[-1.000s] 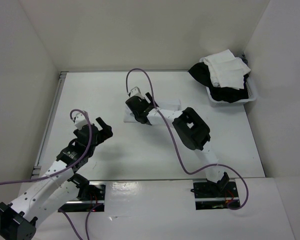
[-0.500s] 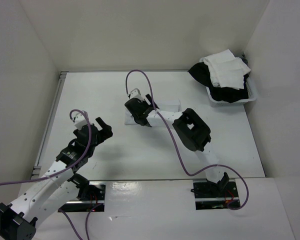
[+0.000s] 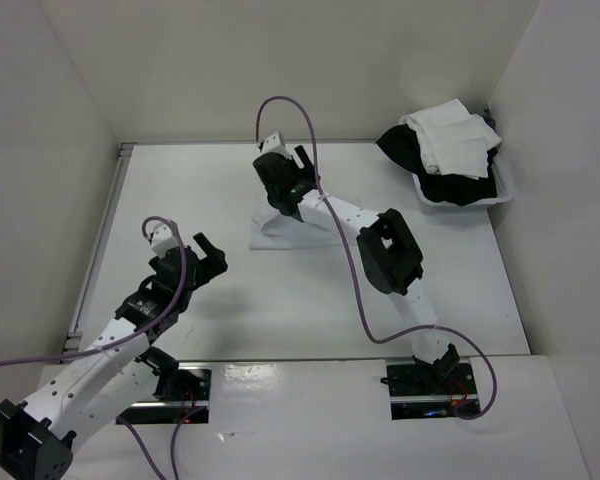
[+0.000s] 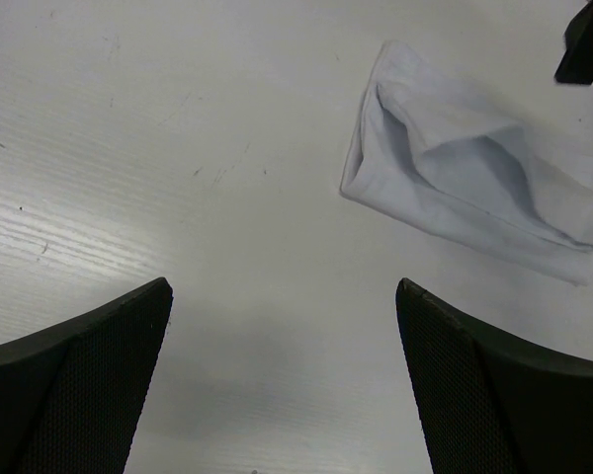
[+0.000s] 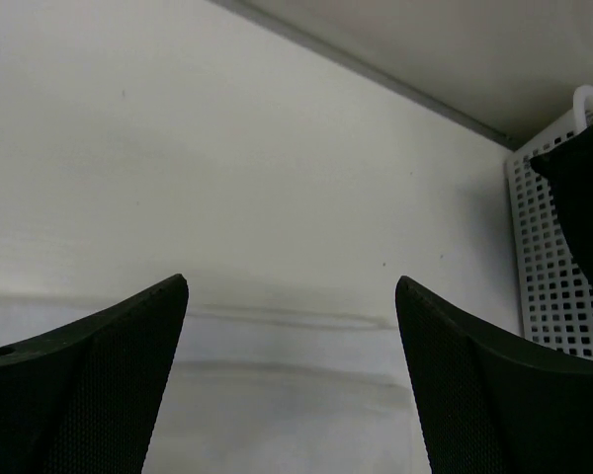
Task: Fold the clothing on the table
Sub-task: Fold the skirt
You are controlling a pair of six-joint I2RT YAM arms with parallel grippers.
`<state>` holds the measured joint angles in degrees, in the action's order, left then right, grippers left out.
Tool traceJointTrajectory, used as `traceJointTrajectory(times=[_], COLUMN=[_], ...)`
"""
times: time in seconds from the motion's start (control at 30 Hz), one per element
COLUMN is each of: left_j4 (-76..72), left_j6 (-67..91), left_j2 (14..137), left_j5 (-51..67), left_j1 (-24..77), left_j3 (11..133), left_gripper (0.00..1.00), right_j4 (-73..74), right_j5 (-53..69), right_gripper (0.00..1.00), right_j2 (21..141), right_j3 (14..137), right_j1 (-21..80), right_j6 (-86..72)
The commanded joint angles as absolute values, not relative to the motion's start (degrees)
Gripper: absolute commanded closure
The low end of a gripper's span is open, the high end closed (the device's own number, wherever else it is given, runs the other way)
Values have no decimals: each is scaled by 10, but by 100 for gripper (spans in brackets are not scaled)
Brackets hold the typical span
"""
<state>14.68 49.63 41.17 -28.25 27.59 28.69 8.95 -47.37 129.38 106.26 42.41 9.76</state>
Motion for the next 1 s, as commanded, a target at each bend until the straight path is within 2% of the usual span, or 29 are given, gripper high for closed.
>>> traceJointTrajectory(times=[0.0,0.17,0.23,0.37,0.53,0.67,0.83,0.93,0.97], left_j4=[119,119,119,119,106,77,26,-4,-4], left_j6=[494,494,489,489,494,494,470,464,464], left_j2=[426,426,426,426,426,472,579,650,668], left_j5=[-276,-281,-281,-281,-271,-243,-212,-190,-190], left_j1=[273,273,273,279,279,284,284,284,284], left_j3=[286,286,286,286,279,285,333,376,389], left_gripper=[0,0,0,0,0,0,0,0,0], right_j4=[109,208,233,152,152,152,167,180,180], right_j5=[-475,-462,-454,-439,-416,-378,-393,-430,-437], right_gripper=[10,10,10,10,10,12,25,36,47], right_j2=[1339,1425,1424,1320,1211,1114,1025,984,977], right_j3=[1140,1306,1318,1149,1016,882,774,732,725], right_j1=[402,381,381,416,427,427,433,433,433], right_j6=[119,112,87,82,19,-64,-124,-153,-159])
